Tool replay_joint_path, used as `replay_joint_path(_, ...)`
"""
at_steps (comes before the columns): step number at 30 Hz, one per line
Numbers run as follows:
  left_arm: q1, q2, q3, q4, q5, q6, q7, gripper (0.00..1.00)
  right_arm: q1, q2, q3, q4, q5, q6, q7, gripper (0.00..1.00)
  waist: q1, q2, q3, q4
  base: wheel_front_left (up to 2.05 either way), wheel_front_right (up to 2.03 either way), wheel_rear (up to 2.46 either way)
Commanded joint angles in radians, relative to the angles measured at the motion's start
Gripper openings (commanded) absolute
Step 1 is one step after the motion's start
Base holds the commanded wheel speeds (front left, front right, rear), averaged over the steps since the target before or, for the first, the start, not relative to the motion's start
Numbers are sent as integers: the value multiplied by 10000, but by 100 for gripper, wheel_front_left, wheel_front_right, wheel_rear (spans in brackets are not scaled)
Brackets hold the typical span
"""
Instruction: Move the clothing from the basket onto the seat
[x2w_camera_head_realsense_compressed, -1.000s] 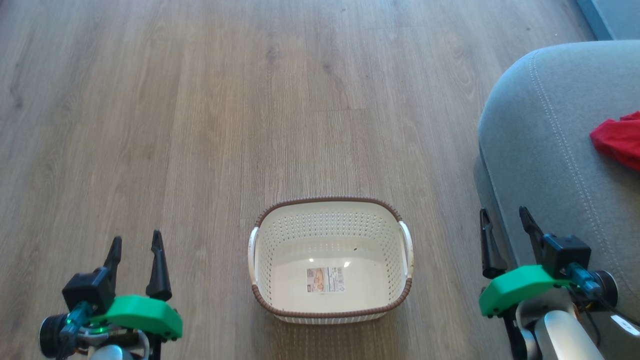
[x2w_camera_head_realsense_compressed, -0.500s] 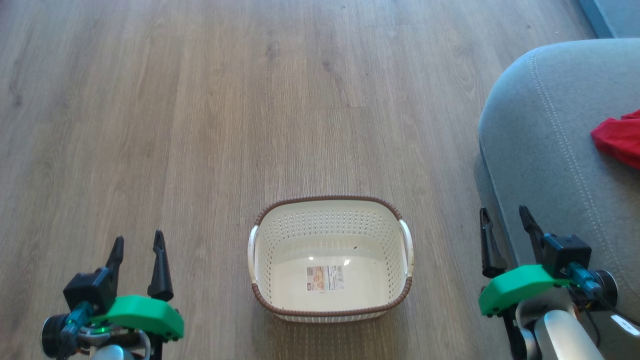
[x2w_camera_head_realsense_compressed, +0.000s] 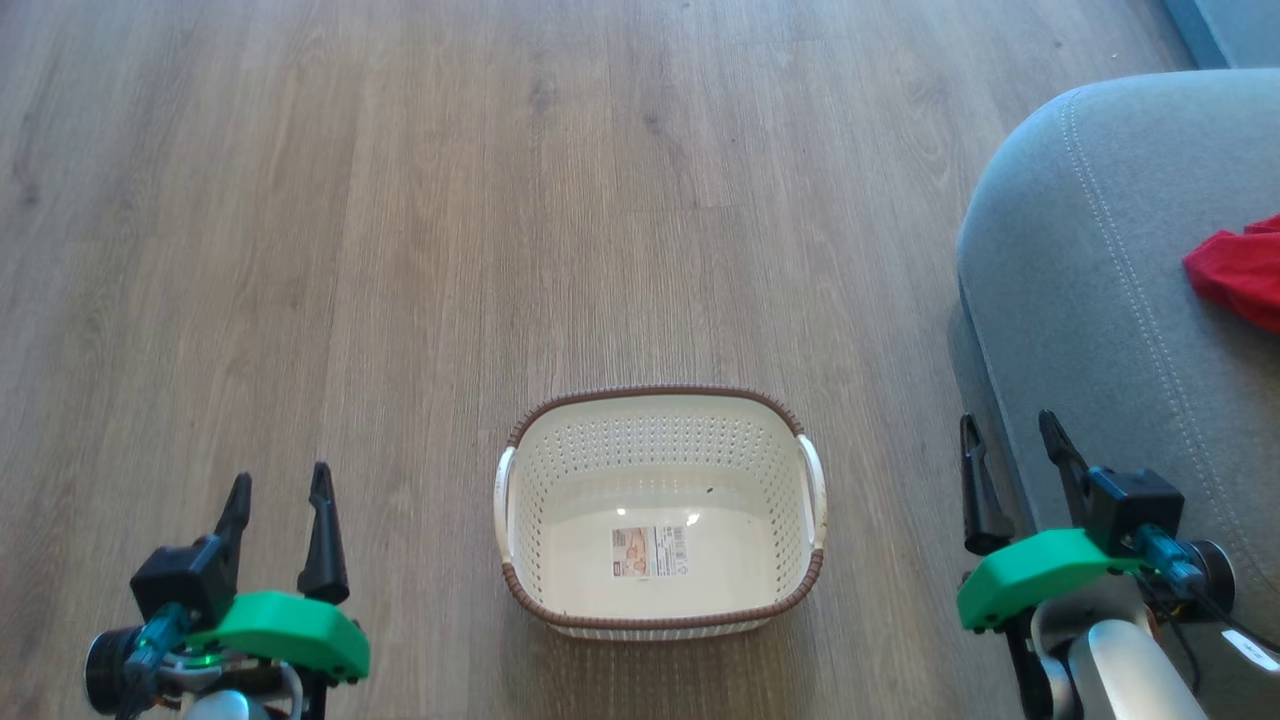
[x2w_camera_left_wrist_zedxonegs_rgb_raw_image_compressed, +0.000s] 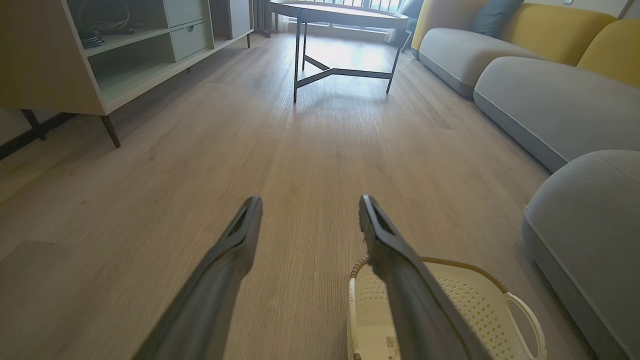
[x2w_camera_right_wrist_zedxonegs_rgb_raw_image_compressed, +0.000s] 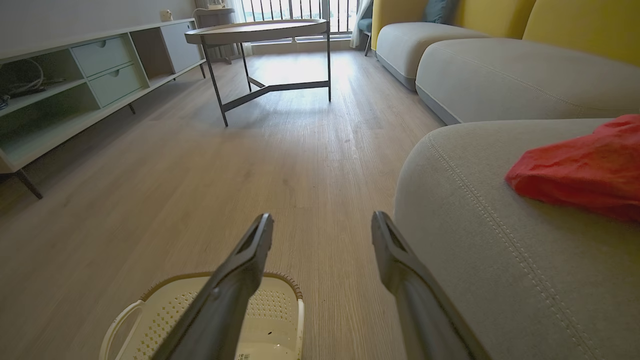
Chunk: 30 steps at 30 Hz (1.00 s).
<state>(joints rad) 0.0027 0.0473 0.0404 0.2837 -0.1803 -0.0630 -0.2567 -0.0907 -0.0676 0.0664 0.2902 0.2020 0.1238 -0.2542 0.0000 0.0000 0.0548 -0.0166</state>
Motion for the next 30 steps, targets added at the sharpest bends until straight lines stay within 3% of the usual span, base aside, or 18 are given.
replay_joint_path(1,-350,30,286,-279,95,-88,-51,100,-105,49,175,-368,-61,69,-76,100,0,0,0,-3,0,0,0)
replay_joint_path(4,-361,30,279,-320,52,-153,-51,100,-109,56,170,-363,-59,69,-76,100,0,0,-19,-4,0,0,0)
replay_joint_path(5,1,-2,0,25,26,-144,0,0,0,12,6,29,2,0,0,0,0,0,-18,-4,0,0,0)
replay_joint_path(9,126,-13,23,566,-47,-164,40,0,156,14,39,509,83,0,32,0,0,0,-19,-4,0,0,0)
replay_joint_path(30,-62,-6,128,406,-2344,-246,623,0,106,-25,-173,354,2410,11,552,0,0,0,-99,24,0,0,0)
